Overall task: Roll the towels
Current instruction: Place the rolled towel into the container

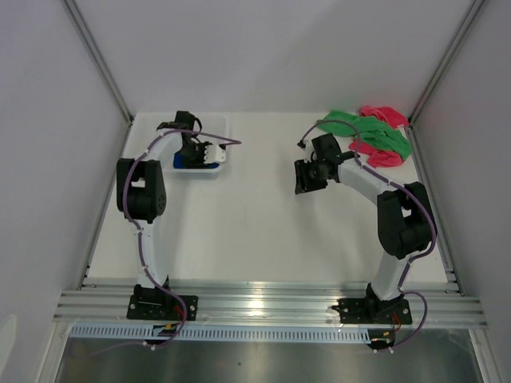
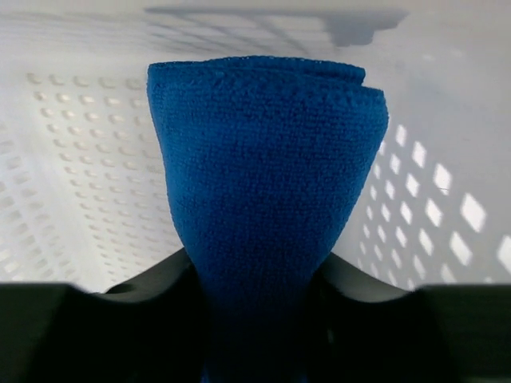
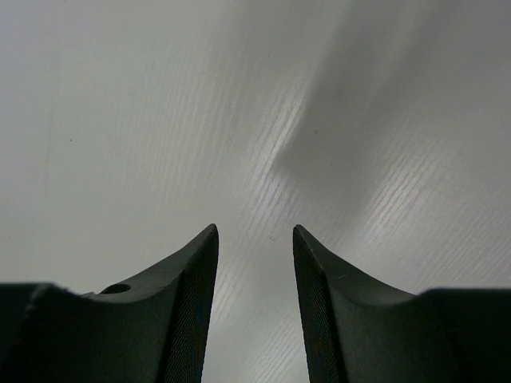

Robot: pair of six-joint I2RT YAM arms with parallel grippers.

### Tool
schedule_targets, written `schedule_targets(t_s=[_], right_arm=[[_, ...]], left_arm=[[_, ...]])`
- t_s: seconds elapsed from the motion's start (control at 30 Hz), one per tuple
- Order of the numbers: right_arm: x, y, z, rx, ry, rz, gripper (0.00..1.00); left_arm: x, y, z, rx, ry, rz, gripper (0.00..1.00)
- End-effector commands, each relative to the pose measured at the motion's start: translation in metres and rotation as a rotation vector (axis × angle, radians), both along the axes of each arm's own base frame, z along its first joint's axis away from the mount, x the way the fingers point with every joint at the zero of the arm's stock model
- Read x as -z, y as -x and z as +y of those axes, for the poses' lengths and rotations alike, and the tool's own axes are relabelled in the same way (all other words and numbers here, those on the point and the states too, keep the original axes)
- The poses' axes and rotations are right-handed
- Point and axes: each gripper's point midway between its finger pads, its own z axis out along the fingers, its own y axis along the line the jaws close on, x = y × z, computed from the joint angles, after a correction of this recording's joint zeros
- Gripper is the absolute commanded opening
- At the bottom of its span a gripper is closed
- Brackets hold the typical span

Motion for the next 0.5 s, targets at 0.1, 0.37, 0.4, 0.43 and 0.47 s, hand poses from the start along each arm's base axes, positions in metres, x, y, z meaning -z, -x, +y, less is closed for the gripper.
schedule_targets(t_s=[0.1, 0.37, 0.4, 0.43, 0.47], right_arm=[[-0.009, -0.01, 0.005, 0.003, 0.001, -0.026, 0.45], [-0.006, -0.01, 0.005, 0.0, 0.009, -0.019, 0.45], [-0.006, -0.009, 0.004, 0.0, 0.009, -0.017, 0.45], [-0.005, -0.009, 0.005, -0.003, 0.011, -0.017, 0.45], [-0.006, -0.01, 0.005, -0.003, 0.009, -0.019, 0.46]], left_arm=[[0.003, 0.011, -0.008, 0.03, 0.029, 0.055, 0.55], [-0.012, -0.005, -0.012, -0.027, 0.063, 0.028, 0.65], [-0.017, -0.007, -0.014, -0.027, 0.071, 0.019, 0.66], [-0.02, -0.006, -0.014, -0.025, 0.077, 0.016, 0.67], [-0.022, -0.006, -0.014, -0.019, 0.077, 0.015, 0.68]])
